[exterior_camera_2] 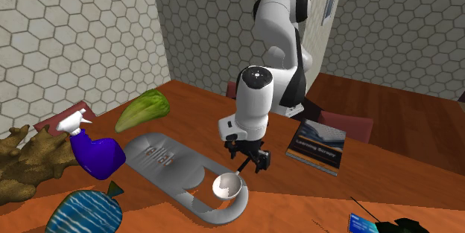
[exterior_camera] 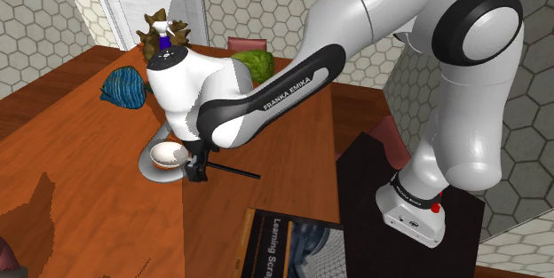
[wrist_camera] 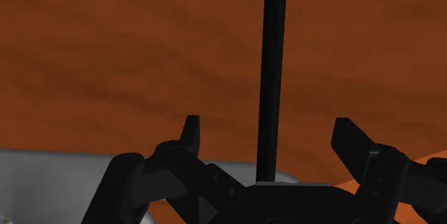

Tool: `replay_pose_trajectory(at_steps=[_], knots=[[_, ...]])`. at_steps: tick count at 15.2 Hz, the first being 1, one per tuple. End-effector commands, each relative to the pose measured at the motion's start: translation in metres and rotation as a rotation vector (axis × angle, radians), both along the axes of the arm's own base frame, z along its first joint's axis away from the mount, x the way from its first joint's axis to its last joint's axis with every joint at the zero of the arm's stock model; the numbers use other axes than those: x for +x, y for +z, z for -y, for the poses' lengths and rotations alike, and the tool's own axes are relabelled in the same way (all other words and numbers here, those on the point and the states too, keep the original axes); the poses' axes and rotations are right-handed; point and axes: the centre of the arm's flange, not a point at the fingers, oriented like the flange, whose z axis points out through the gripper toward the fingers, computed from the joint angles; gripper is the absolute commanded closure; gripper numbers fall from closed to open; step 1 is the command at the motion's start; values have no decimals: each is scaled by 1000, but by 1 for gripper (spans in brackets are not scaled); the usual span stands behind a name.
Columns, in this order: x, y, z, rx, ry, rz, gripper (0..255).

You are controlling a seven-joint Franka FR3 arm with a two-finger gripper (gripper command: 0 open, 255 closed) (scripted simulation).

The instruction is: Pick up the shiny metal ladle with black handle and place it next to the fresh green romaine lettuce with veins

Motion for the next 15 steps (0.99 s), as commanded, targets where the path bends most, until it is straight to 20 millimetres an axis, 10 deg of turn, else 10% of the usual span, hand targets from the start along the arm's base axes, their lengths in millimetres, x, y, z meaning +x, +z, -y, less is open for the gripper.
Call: replay_pose_trajectory(at_steps=[1, 6, 7, 15], knots=[[0, -1, 0, 0, 0, 0, 0], [0, -1, 0, 0, 0, 0, 0], [0, -1, 0, 0, 0, 0, 255], [0, -1, 0, 0, 0, 0, 255]])
